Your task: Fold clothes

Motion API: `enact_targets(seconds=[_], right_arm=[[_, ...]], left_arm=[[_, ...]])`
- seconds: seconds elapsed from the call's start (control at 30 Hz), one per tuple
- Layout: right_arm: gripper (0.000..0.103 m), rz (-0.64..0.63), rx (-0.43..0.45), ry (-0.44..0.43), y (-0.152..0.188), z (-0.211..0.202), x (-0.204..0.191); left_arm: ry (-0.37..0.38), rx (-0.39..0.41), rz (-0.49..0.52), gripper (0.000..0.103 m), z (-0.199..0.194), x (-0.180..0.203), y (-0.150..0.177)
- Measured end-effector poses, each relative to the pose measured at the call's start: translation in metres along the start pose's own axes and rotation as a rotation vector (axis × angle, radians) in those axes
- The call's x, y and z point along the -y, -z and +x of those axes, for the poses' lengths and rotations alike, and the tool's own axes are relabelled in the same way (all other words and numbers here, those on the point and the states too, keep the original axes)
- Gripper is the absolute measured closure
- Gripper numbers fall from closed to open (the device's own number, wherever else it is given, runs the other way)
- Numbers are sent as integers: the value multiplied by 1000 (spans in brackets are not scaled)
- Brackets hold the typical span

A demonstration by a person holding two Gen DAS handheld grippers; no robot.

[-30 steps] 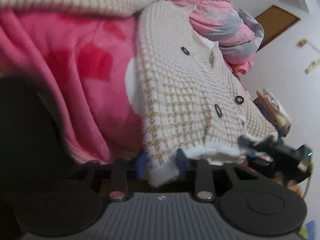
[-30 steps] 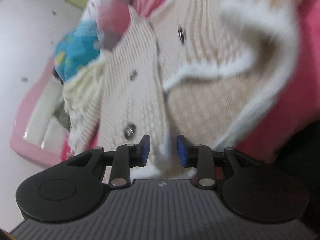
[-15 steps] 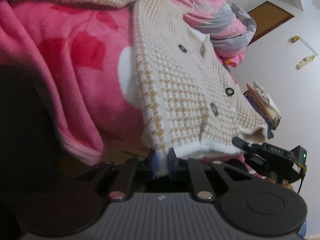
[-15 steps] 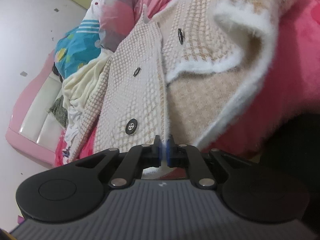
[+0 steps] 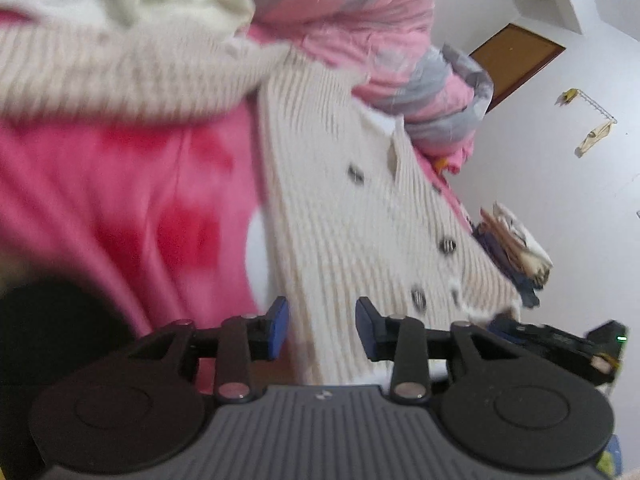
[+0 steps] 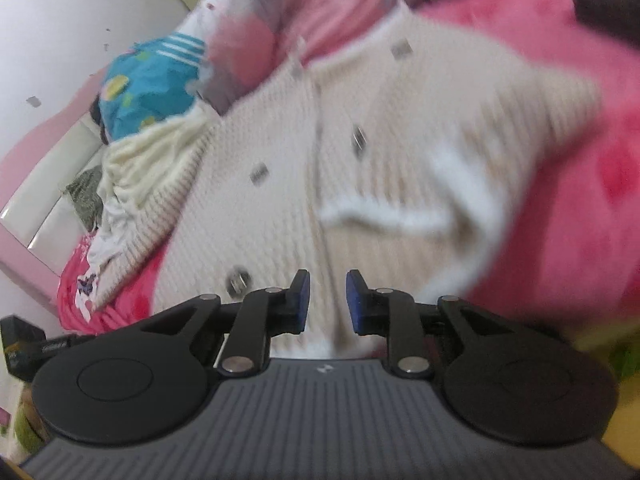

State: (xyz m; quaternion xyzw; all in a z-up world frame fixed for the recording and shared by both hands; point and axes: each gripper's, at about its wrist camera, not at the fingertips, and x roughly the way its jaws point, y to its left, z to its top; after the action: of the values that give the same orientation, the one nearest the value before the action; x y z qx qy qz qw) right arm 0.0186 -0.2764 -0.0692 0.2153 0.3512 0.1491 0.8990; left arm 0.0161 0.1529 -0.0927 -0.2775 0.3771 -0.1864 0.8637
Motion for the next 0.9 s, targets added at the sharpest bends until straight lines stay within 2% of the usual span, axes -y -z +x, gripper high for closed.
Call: enact_targets(seconds=[0.13, 0.23, 0.4, 0.57, 0.63, 0.7, 0.73, 0.77, 0.83, 0.9], right_arm=[[83, -128, 58, -32, -42, 20, -43], [83, -202, 43, -65, -76, 58, -77], [83, -235, -23, -101, -131, 137, -113], [83, -251, -98, -90, -175, 226, -130], [83, -287, -118, -90, -182, 259, -141], [83, -382, -99, -68, -184, 292, -153], [83, -429, -89, -57, -185, 308, -158], [83, -471, -78, -51, -183, 323, -160], [86, -546, -67, -35, -177, 350, -152], [89, -585, -137, 67, -167, 381, -130]], left_arm=[[-78, 61, 107, 64, 24, 13, -47], [-120, 85, 116, 64, 53, 14, -88], [-200, 139, 67, 64, 106, -1, -155], [-201, 199, -19, 63, 151, -23, -204], [-234, 227, -45, 64, 166, -31, -214], [-279, 261, -65, 66, 180, -39, -222], [-305, 280, -71, 64, 184, -43, -222], [-336, 289, -73, 55, 188, -47, -222], [-356, 285, -86, 54, 195, -60, -221], [-354, 266, -86, 54, 199, -68, -223]])
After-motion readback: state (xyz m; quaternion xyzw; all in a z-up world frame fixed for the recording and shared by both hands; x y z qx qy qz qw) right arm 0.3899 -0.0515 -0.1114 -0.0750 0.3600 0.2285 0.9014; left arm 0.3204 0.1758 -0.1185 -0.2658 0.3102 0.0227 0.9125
